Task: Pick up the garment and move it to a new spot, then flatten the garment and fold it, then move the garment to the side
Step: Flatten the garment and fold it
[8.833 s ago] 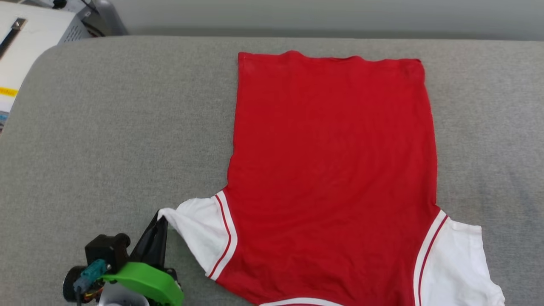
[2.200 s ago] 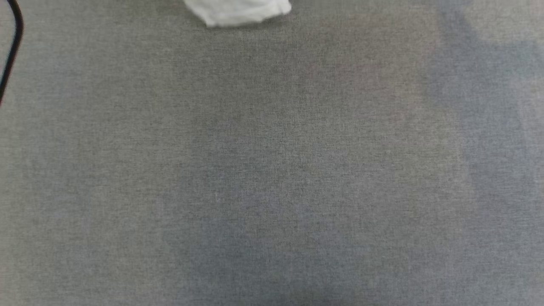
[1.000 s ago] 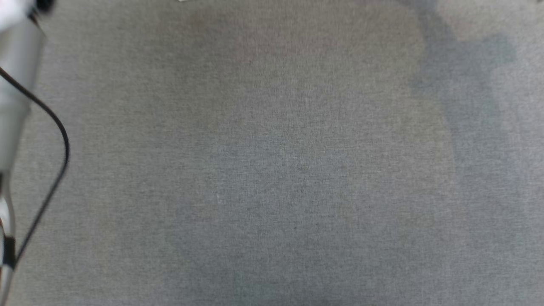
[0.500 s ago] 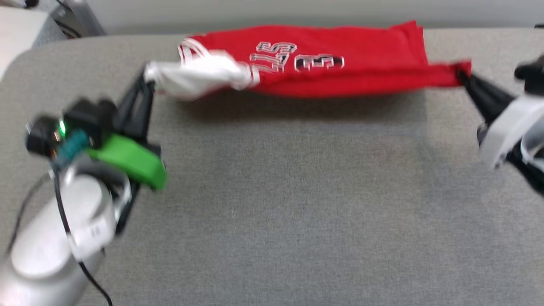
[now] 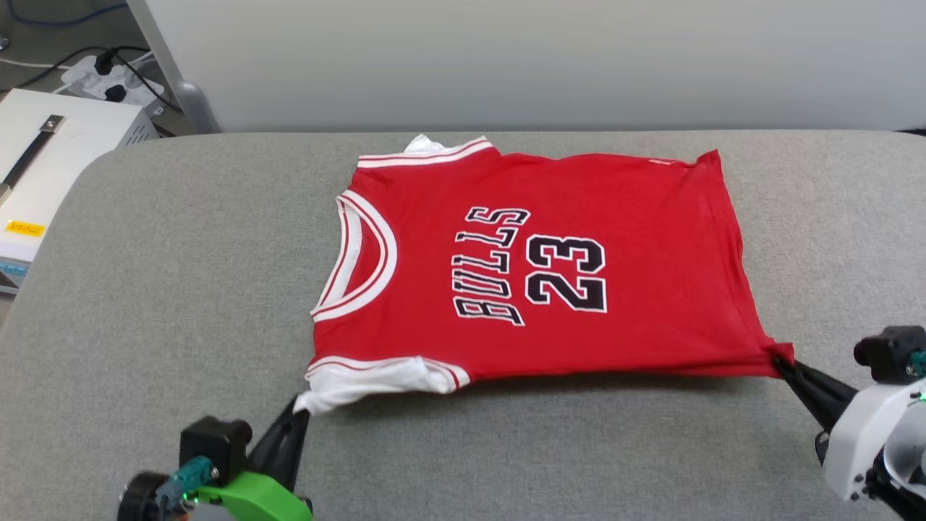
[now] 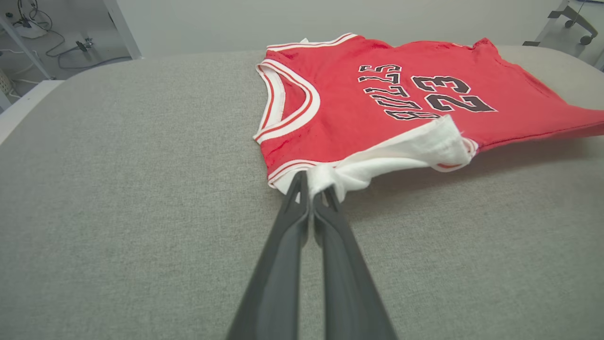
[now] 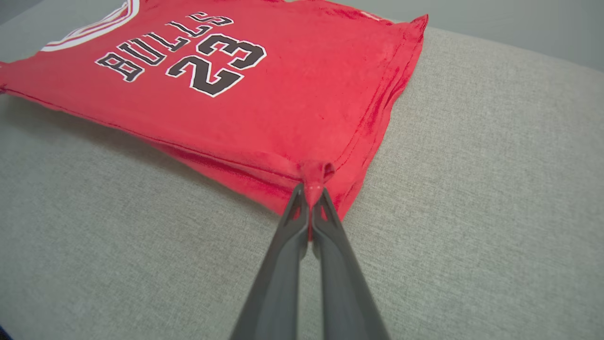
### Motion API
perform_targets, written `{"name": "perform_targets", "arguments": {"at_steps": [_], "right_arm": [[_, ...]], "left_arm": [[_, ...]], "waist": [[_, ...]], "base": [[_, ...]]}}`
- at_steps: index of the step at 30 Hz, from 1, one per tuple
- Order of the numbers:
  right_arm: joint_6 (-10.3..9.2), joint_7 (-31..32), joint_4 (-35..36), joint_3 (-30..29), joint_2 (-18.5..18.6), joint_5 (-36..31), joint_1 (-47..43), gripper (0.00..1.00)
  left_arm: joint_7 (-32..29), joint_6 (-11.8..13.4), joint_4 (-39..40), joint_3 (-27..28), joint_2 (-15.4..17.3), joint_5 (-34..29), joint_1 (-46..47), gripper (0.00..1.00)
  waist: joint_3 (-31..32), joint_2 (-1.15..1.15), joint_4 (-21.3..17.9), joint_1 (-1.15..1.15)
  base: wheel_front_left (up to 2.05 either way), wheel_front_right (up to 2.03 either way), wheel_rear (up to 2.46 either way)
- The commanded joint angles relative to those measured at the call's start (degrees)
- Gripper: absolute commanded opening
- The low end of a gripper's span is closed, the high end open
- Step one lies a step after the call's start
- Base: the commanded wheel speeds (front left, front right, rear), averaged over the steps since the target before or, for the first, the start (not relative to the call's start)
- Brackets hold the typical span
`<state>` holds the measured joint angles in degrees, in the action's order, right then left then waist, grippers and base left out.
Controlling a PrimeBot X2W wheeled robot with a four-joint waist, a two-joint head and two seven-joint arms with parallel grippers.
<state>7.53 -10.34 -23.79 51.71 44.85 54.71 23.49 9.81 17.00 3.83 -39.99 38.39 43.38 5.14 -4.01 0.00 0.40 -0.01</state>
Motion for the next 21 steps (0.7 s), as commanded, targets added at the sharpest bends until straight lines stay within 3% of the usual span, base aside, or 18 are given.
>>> {"name": "perform_targets", "arguments": {"at_steps": [1,8,13,21], "right_arm": [[-0.04,-0.2,0.4,-1.1,0.3,0.5,-2.5,0.0],[-0.04,1.0,2.0,-5.2,0.8,-0.1,-12.8,0.0],[-0.04,3.1,4.8,-9.2,1.4,-0.1,-19.6,0.0],[-0.04,6.6,8.9,-16.1,-0.2,-2.2,-24.3,0.0]], "left_arm": [[-0.3,0.3,0.1,-0.4,-0.6,1.8,-2.1,0.0],[-2.3,0.7,-0.3,-1.7,-0.9,6.2,-8.9,0.0],[-5.3,-0.5,1.0,-3.1,-0.1,9.6,-12.7,0.0],[-3.3,-0.6,0.7,-2.8,0.6,6.5,-10.0,0.0]], "waist": [[0.9,0.0,0.5,0.01],[2.5,0.0,0.9,0.01],[2.6,0.0,1.2,0.01],[0.8,0.0,1.3,0.01]], "base": [[0.0,0.0,0.0],[0.0,0.0,0.0],[0.0,0.0,0.0],[0.0,0.0,0.0]]}}
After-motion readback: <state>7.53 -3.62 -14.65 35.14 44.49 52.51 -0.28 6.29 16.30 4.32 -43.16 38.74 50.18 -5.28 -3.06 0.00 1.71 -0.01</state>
